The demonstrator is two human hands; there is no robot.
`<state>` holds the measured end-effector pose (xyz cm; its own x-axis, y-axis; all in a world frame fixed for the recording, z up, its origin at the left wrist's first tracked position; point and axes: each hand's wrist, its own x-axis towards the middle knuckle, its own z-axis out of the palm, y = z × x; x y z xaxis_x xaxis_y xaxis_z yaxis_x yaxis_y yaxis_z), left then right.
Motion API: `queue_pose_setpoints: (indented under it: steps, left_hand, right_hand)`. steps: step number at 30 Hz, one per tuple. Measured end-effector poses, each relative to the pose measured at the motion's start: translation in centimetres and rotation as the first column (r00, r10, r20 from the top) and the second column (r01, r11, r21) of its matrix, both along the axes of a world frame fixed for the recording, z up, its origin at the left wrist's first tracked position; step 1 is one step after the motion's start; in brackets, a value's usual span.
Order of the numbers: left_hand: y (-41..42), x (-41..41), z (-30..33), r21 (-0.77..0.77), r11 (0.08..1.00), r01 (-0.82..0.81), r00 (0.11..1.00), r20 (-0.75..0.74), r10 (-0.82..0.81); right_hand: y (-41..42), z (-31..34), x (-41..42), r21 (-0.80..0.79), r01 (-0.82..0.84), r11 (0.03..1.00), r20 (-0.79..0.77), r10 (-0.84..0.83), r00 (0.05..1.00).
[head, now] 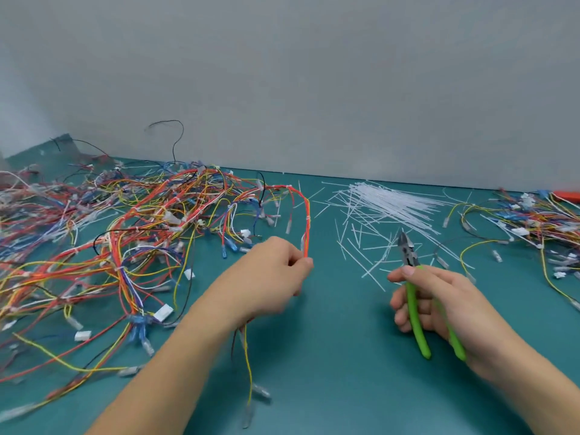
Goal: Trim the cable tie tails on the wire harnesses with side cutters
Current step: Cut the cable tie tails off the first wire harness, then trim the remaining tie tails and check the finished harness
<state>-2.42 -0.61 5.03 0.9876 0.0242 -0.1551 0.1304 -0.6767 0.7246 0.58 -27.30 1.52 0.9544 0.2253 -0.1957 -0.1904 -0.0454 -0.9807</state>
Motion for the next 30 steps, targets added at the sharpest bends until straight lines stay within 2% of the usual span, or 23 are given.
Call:
queue_pose_setpoints:
  steps: [2, 4, 7, 12, 16, 20, 22, 23, 25, 26, 28, 30]
  left_hand:
    - [0.9, 0.3, 0.2, 0.158, 0.986, -0.053, 0.996, 0.081, 0.04]
    - [2.0, 0.5, 0.9, 0.188, 0.972, -0.143, 0.973, 0.207, 0.103]
    - [4.4, 0.6, 3.1, 0.014, 0.978, -0.21, 0.909, 0.372, 0.19]
    - [9.6, 3.8, 12.0, -0.353, 0.926, -0.136, 0.871, 0.403, 0.281]
    - [12.1, 7.0, 18.7, -0.463, 0.88, -0.107, 0.88, 0.367, 0.301]
    - [15.7, 6.4, 19.8, -0.571, 0.82, 0.024, 0.901, 0.368, 0.23]
    - [18.2, 5.1, 18.9, -0.577, 0.815, 0.048, 0.909, 0.363, 0.203]
    - [19.5, 4.4, 17.8, -0.552, 0.833, 0.017, 0.919, 0.337, 0.205]
    - [22.3, 2.7, 14.1, -0.44, 0.886, -0.146, 0.937, 0.226, 0.267]
    - [23.5, 1.6, 12.0, -0.324, 0.911, -0.255, 0.931, 0.174, 0.322]
    - [25.7, -0.6, 7.4, 0.006, 0.914, -0.405, 0.906, 0.134, 0.401]
    - [27.4, -1.8, 3.6, 0.333, 0.832, -0.443, 0.896, 0.135, 0.423]
  right_hand:
    - [-0.2, 0.1, -0.1, 0.02, -0.022, 1.0, -0.005, 0.023, 1.0]
    - [-0.3, 0.1, -0.2, 0.031, -0.029, 0.999, -0.011, 0.03, 0.999]
    - [-0.4, -0.1, 0.0, 0.057, -0.004, 0.998, -0.065, 0.008, 0.998]
    - [-0.3, 0.1, 0.1, 0.079, -0.009, 0.997, -0.08, 0.016, 0.997]
    - [-0.3, 0.2, -0.1, 0.085, 0.0, 0.996, -0.094, 0.008, 0.995]
    - [-0.3, 0.4, 0.1, 0.103, -0.002, 0.995, -0.104, 0.012, 0.994]
    - [-0.3, 0.4, 0.1, 0.09, -0.004, 0.996, -0.091, 0.012, 0.996]
    - [-0.3, 0.4, 0.1, 0.083, 0.001, 0.997, -0.087, 0.006, 0.996]
    - [-0.3, 0.3, 0.0, 0.074, 0.01, 0.997, -0.08, -0.004, 0.997]
    - [-0.3, 0.3, -0.1, 0.071, 0.01, 0.997, -0.076, -0.004, 0.997]
    - [-0.3, 0.4, -0.1, 0.069, -0.004, 0.998, -0.077, 0.009, 0.997]
    - [-0.2, 0.6, -0.2, 0.074, -0.005, 0.997, -0.08, 0.011, 0.997]
